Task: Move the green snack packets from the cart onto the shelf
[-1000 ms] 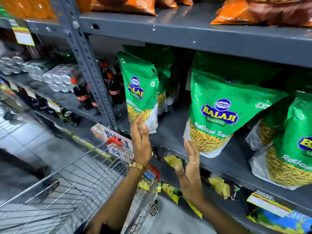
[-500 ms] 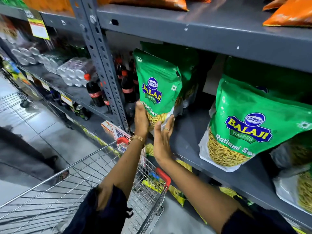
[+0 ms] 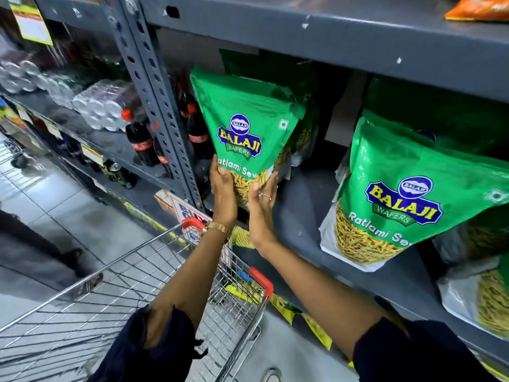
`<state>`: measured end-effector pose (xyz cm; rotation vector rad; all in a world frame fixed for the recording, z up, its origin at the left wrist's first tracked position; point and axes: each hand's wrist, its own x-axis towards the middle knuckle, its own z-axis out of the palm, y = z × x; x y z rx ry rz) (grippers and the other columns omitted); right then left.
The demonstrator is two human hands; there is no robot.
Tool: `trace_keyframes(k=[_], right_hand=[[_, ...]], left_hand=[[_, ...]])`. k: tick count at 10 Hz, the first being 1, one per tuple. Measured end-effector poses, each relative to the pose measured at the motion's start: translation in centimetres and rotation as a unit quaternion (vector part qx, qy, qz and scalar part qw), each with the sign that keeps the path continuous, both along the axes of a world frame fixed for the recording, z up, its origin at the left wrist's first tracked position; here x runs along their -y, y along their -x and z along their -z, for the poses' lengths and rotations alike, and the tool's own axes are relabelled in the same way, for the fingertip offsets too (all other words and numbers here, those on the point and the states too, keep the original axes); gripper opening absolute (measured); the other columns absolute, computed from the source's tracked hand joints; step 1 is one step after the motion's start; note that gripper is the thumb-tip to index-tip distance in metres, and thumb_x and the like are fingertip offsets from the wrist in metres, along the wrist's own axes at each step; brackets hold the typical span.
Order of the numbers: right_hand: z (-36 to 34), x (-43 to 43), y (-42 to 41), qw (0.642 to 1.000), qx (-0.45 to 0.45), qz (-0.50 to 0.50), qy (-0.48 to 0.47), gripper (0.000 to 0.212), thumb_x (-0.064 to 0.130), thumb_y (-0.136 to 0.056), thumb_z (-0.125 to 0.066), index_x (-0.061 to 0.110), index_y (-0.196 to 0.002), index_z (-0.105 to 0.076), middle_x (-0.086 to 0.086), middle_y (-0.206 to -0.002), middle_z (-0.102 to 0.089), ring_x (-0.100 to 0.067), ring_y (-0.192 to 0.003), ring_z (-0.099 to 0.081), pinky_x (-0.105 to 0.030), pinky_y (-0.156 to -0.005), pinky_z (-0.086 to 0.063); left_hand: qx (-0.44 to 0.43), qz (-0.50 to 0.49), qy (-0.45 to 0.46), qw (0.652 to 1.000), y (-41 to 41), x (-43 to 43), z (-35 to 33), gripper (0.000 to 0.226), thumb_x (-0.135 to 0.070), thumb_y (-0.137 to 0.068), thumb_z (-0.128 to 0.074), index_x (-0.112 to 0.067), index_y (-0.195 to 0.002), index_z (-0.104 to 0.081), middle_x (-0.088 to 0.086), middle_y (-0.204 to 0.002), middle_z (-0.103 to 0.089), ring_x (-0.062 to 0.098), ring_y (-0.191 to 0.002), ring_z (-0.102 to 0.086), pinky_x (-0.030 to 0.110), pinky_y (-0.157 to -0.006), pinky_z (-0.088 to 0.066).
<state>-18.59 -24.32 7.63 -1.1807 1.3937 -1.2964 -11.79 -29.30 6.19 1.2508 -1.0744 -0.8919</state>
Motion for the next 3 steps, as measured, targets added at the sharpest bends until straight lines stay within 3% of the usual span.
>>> trace_keyframes(k=[1,2,3], right_hand=[[-0.2,-0.3,0.6,0.999,-0.025,-0.027,-0.005,0.107,0.085,-0.077,-0.021,0.017,-0.154,0.009,0.002,-0.165,0.012,-0.009,-0.15,0.013,-0.037,-0.122,0.009],[-0.6,-0.9,1.7,0.998,-0.043,-0.038,-0.034,0.07,0.046,-0.101,-0.03,0.018,-0.155,0.006,0.001,-0.165,0.013,-0.008,-0.15,0.012,-0.027,-0.119,0.009],[-0.7,-3.5,2.7,0.999,-0.045,-0.007,-0.01,0.069,0.045,-0.1,-0.034,0.021,-0.156,0.0,0.004,-0.166,0.006,-0.005,-0.151,0.004,-0.012,-0.108,0.002]], left_hand=[[0.008,0.006,-0.012,1.0,0.0,0.0,-0.1,0.121,-0.096,-0.062,-0.019,-0.016,-0.152,-0.019,0.009,-0.159,-0.029,0.025,-0.148,-0.027,0.053,-0.121,-0.022],[0.021,0.014,-0.031,0.999,-0.1,-0.9,-1.3,0.13,-0.1,-0.055,-0.016,-0.016,-0.154,-0.012,0.006,-0.163,-0.019,0.022,-0.151,-0.019,0.051,-0.124,-0.017],[0.027,0.034,-0.002,0.999,0.1,-3.1,-1.5,0.123,-0.097,-0.06,-0.015,-0.02,-0.155,-0.003,0.002,-0.166,-0.005,0.017,-0.153,-0.009,0.048,-0.126,-0.012]])
